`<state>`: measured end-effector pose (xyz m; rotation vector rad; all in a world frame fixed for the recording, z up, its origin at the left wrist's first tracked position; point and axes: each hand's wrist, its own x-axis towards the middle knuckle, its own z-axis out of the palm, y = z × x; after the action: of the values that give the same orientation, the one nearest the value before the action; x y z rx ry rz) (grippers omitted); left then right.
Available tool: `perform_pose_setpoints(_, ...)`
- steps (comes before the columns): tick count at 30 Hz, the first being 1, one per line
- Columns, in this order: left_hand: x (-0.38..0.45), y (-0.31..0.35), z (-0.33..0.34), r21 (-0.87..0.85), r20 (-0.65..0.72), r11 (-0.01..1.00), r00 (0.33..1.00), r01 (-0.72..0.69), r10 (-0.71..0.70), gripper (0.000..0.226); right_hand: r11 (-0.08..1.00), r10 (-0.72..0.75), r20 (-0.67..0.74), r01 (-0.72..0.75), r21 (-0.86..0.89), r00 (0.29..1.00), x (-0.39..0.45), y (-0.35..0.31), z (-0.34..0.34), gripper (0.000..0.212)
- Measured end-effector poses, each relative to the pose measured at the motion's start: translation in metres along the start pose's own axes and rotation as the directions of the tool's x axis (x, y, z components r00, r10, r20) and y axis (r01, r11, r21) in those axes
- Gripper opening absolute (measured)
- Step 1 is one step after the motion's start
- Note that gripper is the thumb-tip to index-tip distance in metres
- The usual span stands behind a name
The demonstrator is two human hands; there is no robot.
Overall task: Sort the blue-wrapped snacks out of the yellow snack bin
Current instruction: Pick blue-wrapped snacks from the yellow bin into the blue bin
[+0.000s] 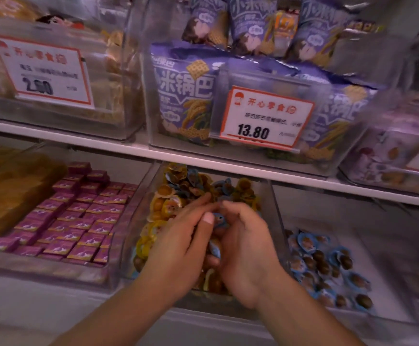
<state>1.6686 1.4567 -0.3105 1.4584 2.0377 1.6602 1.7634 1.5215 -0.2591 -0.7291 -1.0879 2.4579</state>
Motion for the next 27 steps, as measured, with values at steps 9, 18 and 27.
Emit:
perform_pose_setpoints(9,0.002,0.009,0.018,0.013,0.077,0.986,0.984,-0.164,0.163,0.038,0.943,-0.299,-0.226,0.252,-0.216,0.927,-0.02,-0.053,-0.072,0.015)
perform_pose_setpoints(18,0.004,0.003,0.032,0.454,0.442,0.837,0.893,-0.307,0.088,0.053,0.952,-0.301,-0.629,0.187,-0.242,0.717,0.023,-0.11,-0.202,0.019)
perform_pose_setpoints(27,0.01,0.008,0.044,0.526,0.555,0.745,0.829,-0.411,0.066,0.058,0.47,-0.748,-0.213,0.275,-0.839,0.628,0.02,-0.093,-0.162,0.023)
